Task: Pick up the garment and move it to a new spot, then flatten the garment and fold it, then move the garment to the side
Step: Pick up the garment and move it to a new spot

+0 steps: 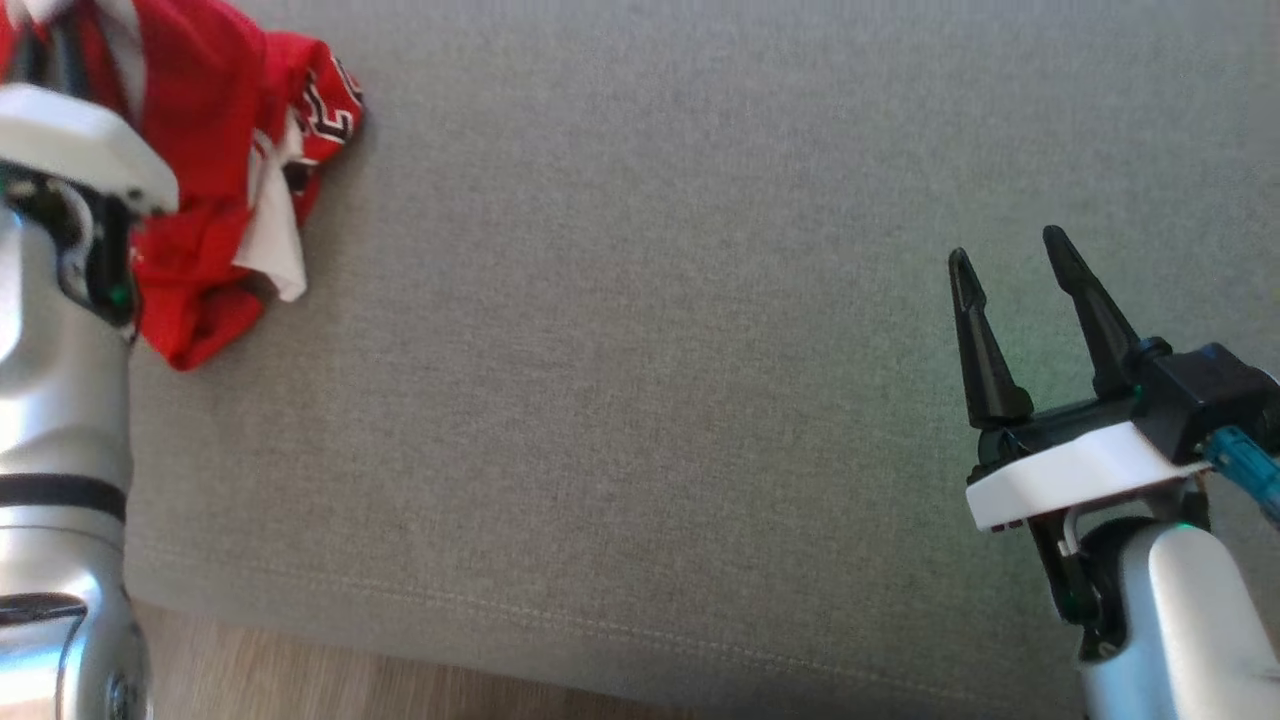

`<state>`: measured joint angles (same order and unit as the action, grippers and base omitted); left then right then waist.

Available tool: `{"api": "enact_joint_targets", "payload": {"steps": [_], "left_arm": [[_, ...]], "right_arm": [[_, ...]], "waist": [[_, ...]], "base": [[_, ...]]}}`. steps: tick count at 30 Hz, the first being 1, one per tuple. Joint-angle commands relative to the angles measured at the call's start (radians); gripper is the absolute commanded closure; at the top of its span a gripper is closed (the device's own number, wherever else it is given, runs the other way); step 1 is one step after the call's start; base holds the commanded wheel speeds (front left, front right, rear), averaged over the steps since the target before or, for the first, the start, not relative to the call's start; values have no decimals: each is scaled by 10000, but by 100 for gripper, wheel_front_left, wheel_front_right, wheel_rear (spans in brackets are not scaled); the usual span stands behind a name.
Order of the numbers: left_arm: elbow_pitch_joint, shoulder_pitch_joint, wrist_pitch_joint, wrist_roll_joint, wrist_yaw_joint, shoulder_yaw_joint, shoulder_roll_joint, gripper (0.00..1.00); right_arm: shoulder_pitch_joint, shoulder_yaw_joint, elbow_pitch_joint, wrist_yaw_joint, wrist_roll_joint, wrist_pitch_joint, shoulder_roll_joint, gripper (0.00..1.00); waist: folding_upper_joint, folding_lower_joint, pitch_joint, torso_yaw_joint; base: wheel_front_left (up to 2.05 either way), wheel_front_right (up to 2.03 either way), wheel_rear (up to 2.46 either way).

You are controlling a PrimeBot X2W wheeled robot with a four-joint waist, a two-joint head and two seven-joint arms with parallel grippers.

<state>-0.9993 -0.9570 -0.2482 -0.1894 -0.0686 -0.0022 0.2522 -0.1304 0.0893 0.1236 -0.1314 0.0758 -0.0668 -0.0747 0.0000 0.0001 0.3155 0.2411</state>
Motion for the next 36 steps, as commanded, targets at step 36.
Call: {"api": "enact_joint_targets", "payload": {"steps": [36], "left_arm": [[8684, 5615, 1943, 117, -112, -2639, -1612, 100]], "right_arm": [[638, 485, -35, 7, 1322, 864, 243, 0]], "waist": [[0, -1, -1373, -4374]], "base": [[0, 0, 0]]}}
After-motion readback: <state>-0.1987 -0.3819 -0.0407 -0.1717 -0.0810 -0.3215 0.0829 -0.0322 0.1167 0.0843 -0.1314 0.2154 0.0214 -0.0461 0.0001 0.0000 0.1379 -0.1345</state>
